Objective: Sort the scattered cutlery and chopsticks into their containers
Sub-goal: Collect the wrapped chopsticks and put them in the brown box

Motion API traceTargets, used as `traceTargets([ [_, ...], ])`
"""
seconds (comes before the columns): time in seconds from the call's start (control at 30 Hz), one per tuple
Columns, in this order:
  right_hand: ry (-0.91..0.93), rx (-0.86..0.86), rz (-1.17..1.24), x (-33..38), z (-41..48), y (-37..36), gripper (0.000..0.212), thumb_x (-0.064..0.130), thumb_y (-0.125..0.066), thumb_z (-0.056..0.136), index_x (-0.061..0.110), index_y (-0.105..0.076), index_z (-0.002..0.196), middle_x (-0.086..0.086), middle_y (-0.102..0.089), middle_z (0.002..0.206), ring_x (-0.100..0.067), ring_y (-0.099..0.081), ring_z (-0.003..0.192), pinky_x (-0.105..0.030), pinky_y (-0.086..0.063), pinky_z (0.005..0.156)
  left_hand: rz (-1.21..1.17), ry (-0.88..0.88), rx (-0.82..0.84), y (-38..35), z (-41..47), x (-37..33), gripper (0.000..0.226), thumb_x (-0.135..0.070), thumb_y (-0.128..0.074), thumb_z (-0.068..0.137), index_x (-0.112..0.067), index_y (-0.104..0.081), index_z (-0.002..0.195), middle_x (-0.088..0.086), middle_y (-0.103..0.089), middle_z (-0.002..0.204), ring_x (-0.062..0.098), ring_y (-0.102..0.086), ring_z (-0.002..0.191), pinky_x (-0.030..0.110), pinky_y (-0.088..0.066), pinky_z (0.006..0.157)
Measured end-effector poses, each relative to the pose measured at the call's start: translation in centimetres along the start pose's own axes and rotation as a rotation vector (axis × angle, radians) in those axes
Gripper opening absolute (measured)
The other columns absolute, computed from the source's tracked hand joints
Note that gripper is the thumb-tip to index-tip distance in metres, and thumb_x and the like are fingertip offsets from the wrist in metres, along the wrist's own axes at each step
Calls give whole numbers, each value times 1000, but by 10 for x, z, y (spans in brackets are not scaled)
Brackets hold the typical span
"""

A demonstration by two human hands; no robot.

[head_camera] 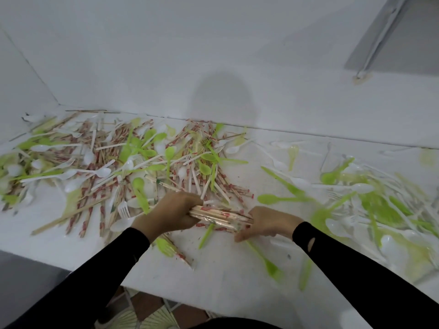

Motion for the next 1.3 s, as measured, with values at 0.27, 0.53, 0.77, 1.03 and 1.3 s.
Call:
traceTargets([
  [0.27, -88, -233, -253, -21, -9, 37, 26, 38, -76, 75, 17, -63, 83, 2, -60, 74, -23, -64, 76, -29, -43, 61, 77, 106, 296, -24, -56, 15, 28, -52, -62, 81, -29, -73, 93, -11, -68, 92, 13, -63, 83, 22, -38, 58],
  [0.53, 29, -508, -348, 9, -19, 44, 40, 54, -56, 92, 16, -56, 81, -1, -57, 78, -25, -63, 82, -30, -38, 60, 164, -24, 268, -33, -92, -4, 12, -26, -73, 78, -33, -73, 87, -19, -66, 93, 12, -63, 69, 24, -40, 48],
  [0.77, 350, -476, -453, 66, -10, -15, 45, 56, -53, 93, 21, -63, 120, 3, -55, 116, -21, -61, 99, -31, -41, 68, 157, -78, 64, -25, -81, -19, 32, -10, -69, 74, -25, -59, 101, -5, -63, 87, 16, -58, 80, 25, -48, 48],
  [1.03, 184, -476, -513, 35, -2, -4, 39, 48, -49, 97, 21, -61, 123, 0, -46, 127, -23, -62, 101, -31, -44, 70, -146, 126, -190, 9, -53, 15, 18, -20, -50, 87, -30, -52, 103, -12, -46, 84, 0, -36, 73, 16, -36, 62],
  [1.3, 107, -466, -584, 11, -15, 26, 27, 33, -48, 96, 21, -53, 119, 0, -60, 115, -23, -61, 99, -32, -44, 70, -624, 449, -529, 69, -18, 44, 17, -29, -48, 102, -26, -64, 96, 0, -70, 80, 31, -55, 59, 34, -46, 59],
])
Point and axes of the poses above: each hand's wrist, its own z-axis towards the middle knuckle, its own y-axis out of the back of the hand, x = y × z, the point moved 9 cm from there along z, towards the middle knuckle
